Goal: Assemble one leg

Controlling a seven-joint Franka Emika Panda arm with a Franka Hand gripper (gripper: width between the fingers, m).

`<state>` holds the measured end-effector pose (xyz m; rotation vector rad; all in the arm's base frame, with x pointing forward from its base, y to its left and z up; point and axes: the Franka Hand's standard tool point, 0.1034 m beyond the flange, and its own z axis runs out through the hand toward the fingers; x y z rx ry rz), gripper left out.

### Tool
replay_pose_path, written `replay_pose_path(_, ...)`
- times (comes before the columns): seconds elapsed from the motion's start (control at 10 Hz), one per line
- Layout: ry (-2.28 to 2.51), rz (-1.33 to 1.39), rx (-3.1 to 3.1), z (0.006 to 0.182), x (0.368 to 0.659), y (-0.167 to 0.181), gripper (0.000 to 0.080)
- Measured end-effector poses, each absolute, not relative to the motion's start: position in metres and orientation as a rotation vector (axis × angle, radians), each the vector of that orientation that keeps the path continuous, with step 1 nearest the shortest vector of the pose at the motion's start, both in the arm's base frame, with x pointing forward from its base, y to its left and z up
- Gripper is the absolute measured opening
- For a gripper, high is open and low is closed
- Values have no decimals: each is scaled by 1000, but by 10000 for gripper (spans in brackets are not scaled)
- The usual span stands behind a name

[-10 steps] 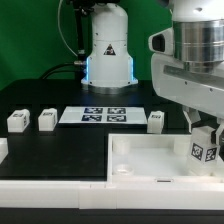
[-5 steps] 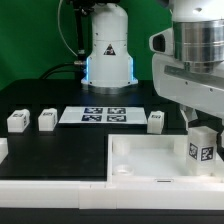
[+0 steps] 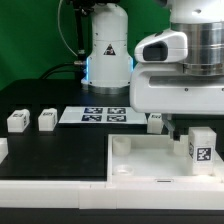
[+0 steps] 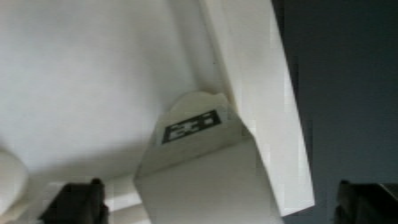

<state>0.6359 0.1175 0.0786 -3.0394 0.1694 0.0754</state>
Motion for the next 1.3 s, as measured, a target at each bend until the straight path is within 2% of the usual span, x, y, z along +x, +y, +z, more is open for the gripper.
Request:
replay_pose_path(0.2,-118,25,-3044,76,636,118,649)
replay_pose_path(0.5,-140,25,-3042,75,636,118,618)
replay_pose_path(0.6,-140,25,-3042,75,636,118,439)
replay_pose_path(0.7,-140,25,-3043,75,636,117,439)
replay_pose_path(0.8,-137,24,-3044,75,637,116,292)
replay_pose_path(1.1,7,28,-3044,75,637,115,294)
replay_pose_path(1.3,483,33,-3002,75,636,113,294)
